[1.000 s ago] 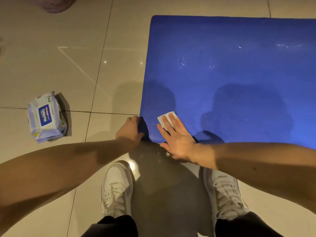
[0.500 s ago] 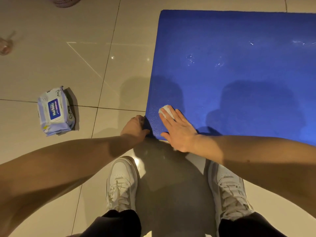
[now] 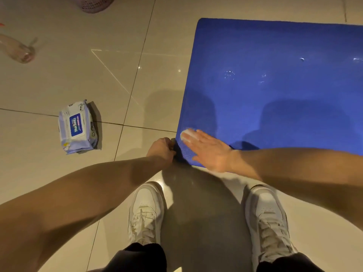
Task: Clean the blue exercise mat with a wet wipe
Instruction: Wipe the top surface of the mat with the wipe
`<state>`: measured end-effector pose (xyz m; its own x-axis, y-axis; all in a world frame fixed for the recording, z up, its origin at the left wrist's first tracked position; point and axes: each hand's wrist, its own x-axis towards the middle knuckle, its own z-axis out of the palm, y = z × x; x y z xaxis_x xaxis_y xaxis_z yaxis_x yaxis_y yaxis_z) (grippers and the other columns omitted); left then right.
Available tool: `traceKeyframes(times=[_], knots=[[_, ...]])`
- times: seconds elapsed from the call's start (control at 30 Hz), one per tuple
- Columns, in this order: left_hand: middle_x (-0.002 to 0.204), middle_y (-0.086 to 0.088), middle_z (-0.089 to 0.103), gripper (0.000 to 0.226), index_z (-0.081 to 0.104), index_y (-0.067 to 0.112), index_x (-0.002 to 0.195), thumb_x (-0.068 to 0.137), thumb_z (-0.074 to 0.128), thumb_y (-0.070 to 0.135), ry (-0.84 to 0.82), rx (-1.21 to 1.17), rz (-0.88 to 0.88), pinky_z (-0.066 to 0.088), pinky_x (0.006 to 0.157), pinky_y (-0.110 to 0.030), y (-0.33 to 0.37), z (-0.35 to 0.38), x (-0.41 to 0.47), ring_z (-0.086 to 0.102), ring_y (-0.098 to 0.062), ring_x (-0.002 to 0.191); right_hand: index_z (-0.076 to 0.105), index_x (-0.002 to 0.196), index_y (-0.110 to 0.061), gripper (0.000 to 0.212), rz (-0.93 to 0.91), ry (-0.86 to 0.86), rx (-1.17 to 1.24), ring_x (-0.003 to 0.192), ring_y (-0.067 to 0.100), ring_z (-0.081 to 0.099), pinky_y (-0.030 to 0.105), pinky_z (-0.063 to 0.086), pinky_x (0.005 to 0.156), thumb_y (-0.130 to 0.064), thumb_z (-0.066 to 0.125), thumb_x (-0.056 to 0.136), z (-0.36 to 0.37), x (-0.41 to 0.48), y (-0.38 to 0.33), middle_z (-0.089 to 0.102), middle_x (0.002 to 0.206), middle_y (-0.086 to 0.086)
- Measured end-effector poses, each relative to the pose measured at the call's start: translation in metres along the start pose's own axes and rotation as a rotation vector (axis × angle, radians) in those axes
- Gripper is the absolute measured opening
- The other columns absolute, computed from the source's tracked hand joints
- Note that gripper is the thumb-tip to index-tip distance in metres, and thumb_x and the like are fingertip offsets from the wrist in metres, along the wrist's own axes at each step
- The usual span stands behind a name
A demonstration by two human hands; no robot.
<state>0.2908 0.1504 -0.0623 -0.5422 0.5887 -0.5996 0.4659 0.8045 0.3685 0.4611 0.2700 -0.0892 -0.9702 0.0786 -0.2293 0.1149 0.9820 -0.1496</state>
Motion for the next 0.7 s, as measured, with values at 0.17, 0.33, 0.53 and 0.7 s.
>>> traceKeyframes(times=[0.17,0.33,0.53,0.7], knots=[[0.095,0.003,0.06,0.032,0.065,0.012,0.116,0.084,0.071,0.013,-0.011,-0.023,0.015,0.04,0.075,-0.024,0.0,0.002,-0.004,0.055,-0.016,0.087,0.01,0.159,0.002,0.077,0.189,0.055,0.044,0.155,0.037,0.0,0.048,0.009,0.126,-0.042,0.043,0.105,-0.002,0.023,0.024,0.007,0.167,0.019],[0.098,0.003,0.063,0.036,0.064,0.015,0.119,0.084,0.072,0.015,-0.015,-0.027,0.006,0.044,0.079,-0.025,-0.002,0.007,-0.008,0.058,-0.018,0.091,0.002,0.158,0.003,0.064,-0.077,-0.012,-0.172,0.151,0.04,-0.017,0.051,-0.004,0.125,-0.021,0.034,0.107,0.017,-0.016,-0.045,-0.003,0.167,0.022],[0.094,0.002,0.061,0.032,0.065,0.013,0.113,0.082,0.073,0.014,-0.014,-0.029,0.042,0.043,0.077,-0.026,-0.002,0.003,-0.008,0.06,-0.022,0.092,0.027,0.155,-0.003,0.066,0.025,0.057,-0.026,0.144,0.03,0.024,0.04,0.022,0.122,-0.039,0.046,0.103,-0.022,0.016,-0.003,0.025,0.16,0.013],[0.098,-0.001,0.066,0.033,0.063,0.01,0.111,0.08,0.073,0.014,-0.005,-0.044,0.048,0.049,0.078,-0.03,-0.004,0.004,-0.008,0.063,-0.024,0.094,0.0,0.158,0.002,0.07,0.214,-0.006,0.0,0.155,0.037,-0.008,0.045,0.0,0.127,-0.041,0.024,0.109,-0.017,0.042,0.029,-0.003,0.168,0.019]])
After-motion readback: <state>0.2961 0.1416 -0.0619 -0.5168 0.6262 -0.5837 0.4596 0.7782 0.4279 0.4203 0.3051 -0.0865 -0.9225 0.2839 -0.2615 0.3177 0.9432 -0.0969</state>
